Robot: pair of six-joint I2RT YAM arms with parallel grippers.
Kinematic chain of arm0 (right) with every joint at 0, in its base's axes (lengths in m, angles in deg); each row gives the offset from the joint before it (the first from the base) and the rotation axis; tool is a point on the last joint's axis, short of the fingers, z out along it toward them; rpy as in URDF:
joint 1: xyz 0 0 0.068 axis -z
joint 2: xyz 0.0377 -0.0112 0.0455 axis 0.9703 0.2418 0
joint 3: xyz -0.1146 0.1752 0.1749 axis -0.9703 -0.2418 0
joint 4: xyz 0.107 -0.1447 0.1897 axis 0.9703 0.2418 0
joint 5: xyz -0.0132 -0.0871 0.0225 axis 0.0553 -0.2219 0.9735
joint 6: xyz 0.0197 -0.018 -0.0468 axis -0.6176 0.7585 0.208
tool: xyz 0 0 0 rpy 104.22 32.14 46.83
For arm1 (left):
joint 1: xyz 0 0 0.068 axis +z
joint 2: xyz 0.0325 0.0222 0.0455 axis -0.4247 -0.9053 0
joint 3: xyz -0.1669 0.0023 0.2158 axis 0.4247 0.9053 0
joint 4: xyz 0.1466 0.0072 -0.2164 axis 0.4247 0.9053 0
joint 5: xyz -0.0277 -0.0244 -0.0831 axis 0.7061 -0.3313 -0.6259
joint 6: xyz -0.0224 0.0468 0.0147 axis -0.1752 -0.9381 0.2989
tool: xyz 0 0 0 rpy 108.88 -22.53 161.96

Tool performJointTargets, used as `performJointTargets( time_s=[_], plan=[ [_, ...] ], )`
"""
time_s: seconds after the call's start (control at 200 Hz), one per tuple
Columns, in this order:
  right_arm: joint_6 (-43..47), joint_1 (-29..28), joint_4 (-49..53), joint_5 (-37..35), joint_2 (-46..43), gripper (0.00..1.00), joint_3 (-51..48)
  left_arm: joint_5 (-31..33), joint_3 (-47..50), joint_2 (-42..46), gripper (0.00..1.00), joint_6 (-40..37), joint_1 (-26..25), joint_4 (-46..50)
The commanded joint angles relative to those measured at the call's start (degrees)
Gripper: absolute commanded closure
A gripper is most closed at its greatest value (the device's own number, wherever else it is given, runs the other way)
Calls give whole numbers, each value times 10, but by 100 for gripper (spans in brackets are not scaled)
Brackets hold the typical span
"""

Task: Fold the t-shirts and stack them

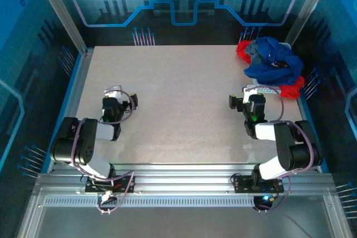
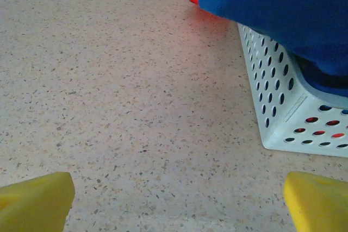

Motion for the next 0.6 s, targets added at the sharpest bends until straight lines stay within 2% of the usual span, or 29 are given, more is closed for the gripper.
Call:
performJointTargets(
  time_s=[0.0, 0.595],
  plan=[
    [4, -5, -9, 0, 2, 0, 9, 4, -10, 5, 1, -13, -5, -1],
    [5, -4, -8, 1, 2, 0, 9, 5, -8, 5, 1, -12, -5, -4]
  ],
)
